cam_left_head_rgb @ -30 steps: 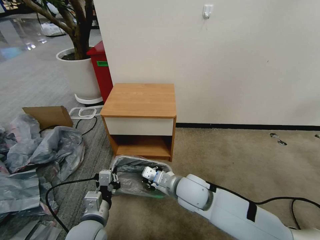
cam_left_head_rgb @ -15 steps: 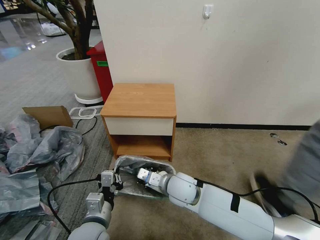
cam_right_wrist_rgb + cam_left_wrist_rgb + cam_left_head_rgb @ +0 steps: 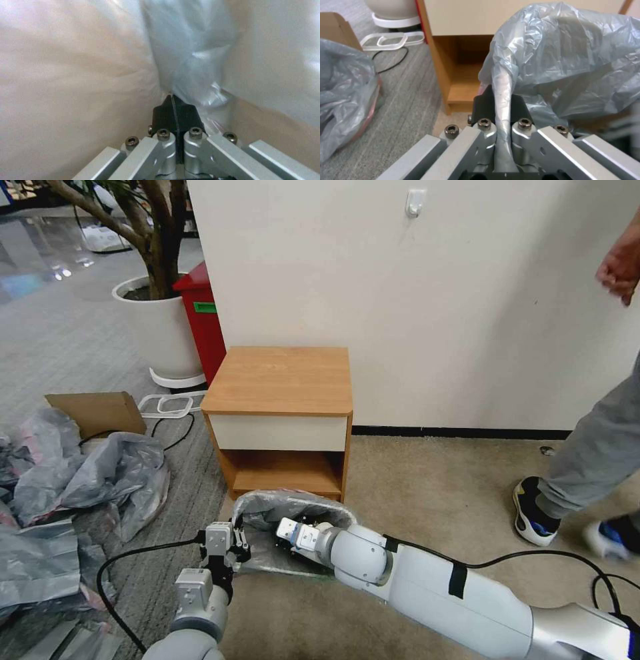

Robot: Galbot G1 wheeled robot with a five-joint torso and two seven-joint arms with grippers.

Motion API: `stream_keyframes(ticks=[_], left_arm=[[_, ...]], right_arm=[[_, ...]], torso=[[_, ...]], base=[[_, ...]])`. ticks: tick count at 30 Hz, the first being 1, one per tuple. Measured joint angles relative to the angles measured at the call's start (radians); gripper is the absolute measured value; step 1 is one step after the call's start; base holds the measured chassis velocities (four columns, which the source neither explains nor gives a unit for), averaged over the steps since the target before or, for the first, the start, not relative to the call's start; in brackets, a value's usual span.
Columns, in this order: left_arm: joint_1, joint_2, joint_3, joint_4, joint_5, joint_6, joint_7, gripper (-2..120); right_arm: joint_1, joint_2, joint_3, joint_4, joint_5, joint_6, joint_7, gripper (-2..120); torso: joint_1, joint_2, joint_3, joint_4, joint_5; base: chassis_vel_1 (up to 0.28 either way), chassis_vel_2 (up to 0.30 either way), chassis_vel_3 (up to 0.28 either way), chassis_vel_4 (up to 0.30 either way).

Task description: Pick up the garbage bag from the table and place it over the trash can.

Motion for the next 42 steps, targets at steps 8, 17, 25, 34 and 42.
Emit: stream_keyframes(ticks=[8,17,25,34,42], left_arm=[[-0.023,0.017,-0.023,0.024,-0.130,0.056,-0.035,0],[-0.058,0.044,-0.036,0.044,-0.399,0.182,-0.078,0],[-0.077,0.071,-0.059,0.058,-0.596,0.266,-0.049,0],[-0.082,0.069,-0.059,0.111,-0.622,0.313,-0.005,0],[-0.084,0.073,-0.055,0.151,-0.552,0.304,0.030,0]], right_arm=[[-0.126,-0.060,0.132,0.169,0.004,0.036,-0.002,0],[-0.393,-0.078,0.449,0.406,0.077,0.161,0.041,0],[-0.633,0.103,0.705,0.479,0.116,0.270,0.136,30],[-0.763,0.206,0.835,0.416,0.062,0.404,0.128,62],[-0.777,0.271,0.826,0.375,0.043,0.446,0.120,91]], torso=[[0.000,0.000,0.000,0.0000,0.0001],[0.000,0.000,0.000,0.0000,0.0000],[0.000,0.000,0.000,-0.0001,-0.0002],[0.000,0.000,0.000,-0.0001,0.0001],[0.000,0.000,0.000,0.0002,0.0004]], base=[[0.000,0.000,0.000,0.000],[0.000,0.000,0.000,0.000],[0.000,0.000,0.000,0.000],[0.000,0.000,0.000,0.000],[0.000,0.000,0.000,0.000]])
